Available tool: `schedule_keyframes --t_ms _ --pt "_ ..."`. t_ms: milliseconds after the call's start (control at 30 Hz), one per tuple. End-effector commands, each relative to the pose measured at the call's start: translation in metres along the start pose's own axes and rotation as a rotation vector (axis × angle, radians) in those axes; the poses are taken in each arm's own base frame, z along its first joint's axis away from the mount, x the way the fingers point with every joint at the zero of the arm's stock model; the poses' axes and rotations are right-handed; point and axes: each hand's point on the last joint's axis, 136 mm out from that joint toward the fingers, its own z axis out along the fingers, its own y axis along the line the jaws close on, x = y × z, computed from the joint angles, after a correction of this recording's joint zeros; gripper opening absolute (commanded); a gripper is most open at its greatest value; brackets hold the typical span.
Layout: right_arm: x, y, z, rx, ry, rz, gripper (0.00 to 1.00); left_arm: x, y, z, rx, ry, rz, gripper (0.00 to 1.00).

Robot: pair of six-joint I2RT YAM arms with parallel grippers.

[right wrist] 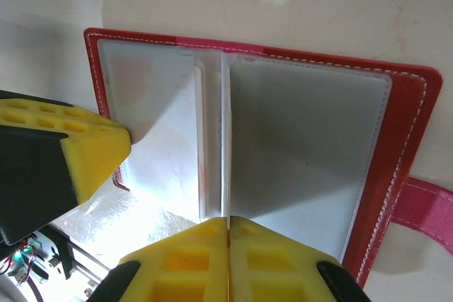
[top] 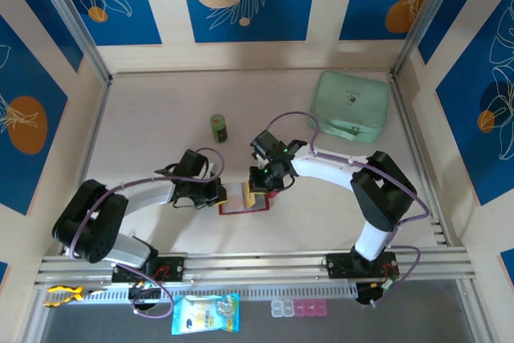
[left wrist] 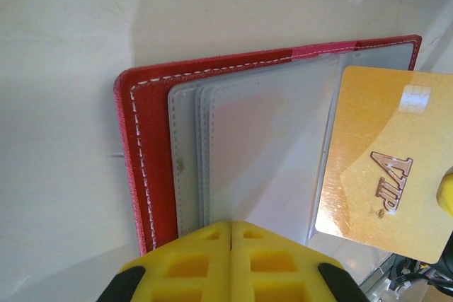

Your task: Take the credit cards out of the card holder

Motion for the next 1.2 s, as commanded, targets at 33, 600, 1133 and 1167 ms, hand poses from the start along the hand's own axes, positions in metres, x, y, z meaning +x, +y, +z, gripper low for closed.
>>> schedule_keyframes --t_ms 33,600,1133,1167 --pt "-0.004 0.005 -0.018 0.009 -0.025 -0.037 0.06 0.003 0.008 0.0 -0.026 0.011 0.01 0.0" --pt "-0.036 -0.02 -0.093 0.029 -0.043 -0.704 0.05 -0.001 -0.001 -0.013 -0.009 -0.032 0.039 0.16" --pt "-0.088 -0.037 -0.134 0.117 -0.033 -1.265 0.0 -0.008 -0.009 -0.027 -0.016 -0.084 0.047 0.22" --pt "-0.091 -0.038 -0.132 0.126 -0.02 -1.281 0.0 -0.008 -0.008 -0.027 -0.019 -0.087 0.046 0.22"
